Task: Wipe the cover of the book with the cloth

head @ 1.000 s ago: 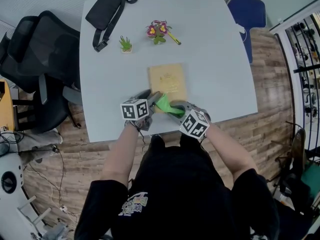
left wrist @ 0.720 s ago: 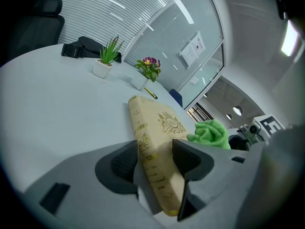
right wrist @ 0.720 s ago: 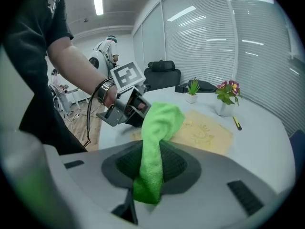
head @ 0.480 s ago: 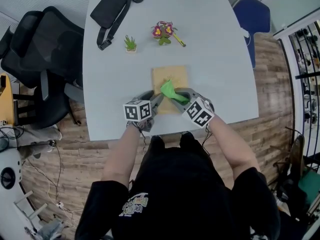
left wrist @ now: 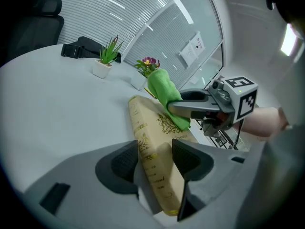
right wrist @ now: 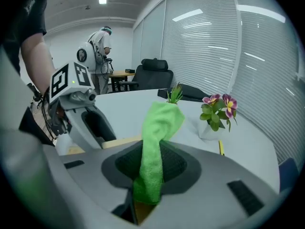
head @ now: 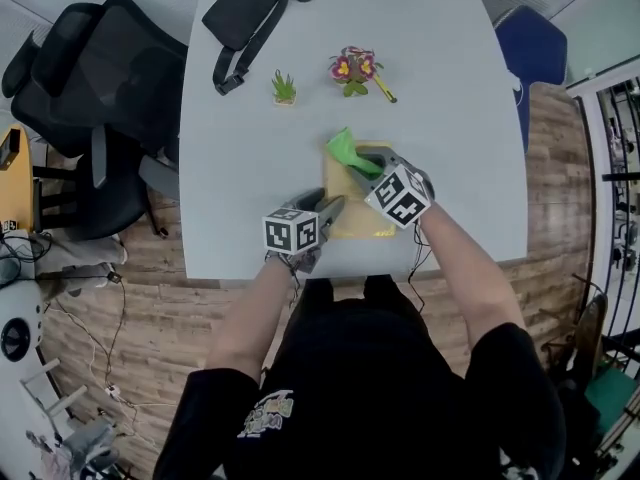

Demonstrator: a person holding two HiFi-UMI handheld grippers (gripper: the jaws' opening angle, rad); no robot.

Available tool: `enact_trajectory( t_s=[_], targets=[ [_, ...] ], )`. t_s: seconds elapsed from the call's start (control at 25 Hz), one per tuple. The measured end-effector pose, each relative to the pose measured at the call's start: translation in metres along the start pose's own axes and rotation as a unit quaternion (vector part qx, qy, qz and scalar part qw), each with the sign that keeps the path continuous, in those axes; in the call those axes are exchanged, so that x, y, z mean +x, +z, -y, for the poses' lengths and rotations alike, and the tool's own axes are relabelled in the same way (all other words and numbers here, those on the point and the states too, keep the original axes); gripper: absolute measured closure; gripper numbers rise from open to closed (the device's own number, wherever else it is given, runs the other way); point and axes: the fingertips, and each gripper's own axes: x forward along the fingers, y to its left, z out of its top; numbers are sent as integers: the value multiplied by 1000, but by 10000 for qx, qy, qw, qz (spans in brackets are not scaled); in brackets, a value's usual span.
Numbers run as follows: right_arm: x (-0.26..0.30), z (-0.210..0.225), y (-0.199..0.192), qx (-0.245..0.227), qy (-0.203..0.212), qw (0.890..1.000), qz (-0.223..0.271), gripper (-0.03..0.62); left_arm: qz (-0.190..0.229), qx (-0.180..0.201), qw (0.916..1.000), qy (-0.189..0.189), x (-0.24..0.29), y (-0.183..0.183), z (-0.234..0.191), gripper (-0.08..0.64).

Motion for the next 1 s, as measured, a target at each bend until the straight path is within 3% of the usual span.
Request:
enact_trajectory(
  t_s=[0.4, 1.0],
  targets=[
    [49, 26, 25, -297, 159, 9994, -119, 495, 16, 20, 10000, -23, -1, 1, 2, 334],
    [33, -16, 11, -244, 429, 9988, 30, 495, 28, 33, 10000, -10, -1, 0, -1, 333]
  ],
)
